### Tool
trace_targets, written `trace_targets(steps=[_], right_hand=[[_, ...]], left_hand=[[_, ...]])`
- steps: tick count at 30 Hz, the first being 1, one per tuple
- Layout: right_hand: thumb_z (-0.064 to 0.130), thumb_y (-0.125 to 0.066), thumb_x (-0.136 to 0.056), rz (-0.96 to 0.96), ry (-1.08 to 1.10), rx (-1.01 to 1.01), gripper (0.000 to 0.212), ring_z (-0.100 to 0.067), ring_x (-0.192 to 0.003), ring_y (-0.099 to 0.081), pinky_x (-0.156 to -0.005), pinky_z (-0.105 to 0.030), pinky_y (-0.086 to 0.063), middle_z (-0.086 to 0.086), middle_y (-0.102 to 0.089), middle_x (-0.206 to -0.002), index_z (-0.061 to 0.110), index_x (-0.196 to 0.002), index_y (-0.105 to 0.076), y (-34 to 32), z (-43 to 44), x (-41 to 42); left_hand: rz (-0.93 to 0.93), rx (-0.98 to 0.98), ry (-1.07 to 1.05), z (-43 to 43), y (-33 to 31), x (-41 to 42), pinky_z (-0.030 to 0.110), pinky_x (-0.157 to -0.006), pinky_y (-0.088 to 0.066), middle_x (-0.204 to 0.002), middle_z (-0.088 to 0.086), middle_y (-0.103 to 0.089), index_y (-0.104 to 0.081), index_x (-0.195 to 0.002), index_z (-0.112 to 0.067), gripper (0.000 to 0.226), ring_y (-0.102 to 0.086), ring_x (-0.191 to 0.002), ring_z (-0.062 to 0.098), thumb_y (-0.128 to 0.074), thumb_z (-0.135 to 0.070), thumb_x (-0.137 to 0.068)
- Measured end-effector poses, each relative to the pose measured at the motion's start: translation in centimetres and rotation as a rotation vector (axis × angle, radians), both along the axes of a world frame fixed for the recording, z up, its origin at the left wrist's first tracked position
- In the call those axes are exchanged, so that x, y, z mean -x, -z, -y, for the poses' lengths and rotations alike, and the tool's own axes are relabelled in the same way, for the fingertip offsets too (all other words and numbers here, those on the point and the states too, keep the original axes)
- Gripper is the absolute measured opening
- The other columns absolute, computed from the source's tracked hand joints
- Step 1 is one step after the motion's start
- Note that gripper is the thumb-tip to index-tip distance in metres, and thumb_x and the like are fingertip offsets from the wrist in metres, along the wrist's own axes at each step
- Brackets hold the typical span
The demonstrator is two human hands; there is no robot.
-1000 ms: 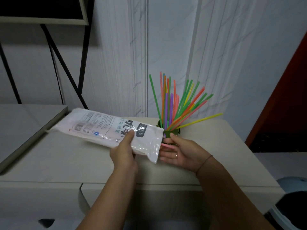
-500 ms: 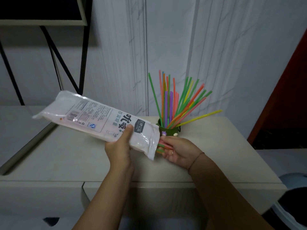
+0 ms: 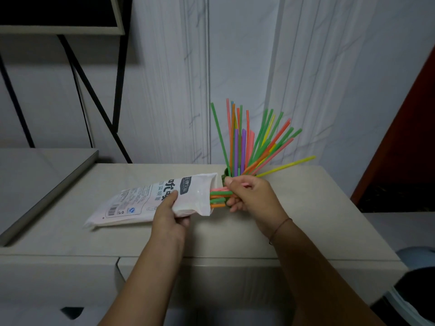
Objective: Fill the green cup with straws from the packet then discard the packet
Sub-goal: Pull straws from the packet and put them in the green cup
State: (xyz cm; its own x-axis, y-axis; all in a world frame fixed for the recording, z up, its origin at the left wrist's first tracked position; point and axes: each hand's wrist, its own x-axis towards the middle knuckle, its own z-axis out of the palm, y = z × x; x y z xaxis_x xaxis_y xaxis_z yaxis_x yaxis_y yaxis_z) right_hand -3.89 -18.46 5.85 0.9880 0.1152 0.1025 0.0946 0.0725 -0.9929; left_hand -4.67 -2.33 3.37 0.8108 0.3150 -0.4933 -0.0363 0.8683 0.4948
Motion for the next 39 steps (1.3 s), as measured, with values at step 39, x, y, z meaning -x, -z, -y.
trace_targets(steps=[39], right_hand=[[-0.001, -0.055, -0.089, -0.236, 0.132, -0.419, 0.014, -0.005, -0.041, -0.052, -0.043, -0.014, -0.046, -0.01, -0.051, -0.064, -0.001, -0.077, -0.062, -1.6, 4.5, -1.1]], left_hand=[[-0.033, 0.044, -0.031, -1.3, 0.1, -0.6, 0.03, -0.043, -0.054, -0.12, 0.004, -0.065, -0.06, -0.108, -0.015, 0.024, -0.063, -0.074, 0.016, -0.061, -0.001, -0.088]])
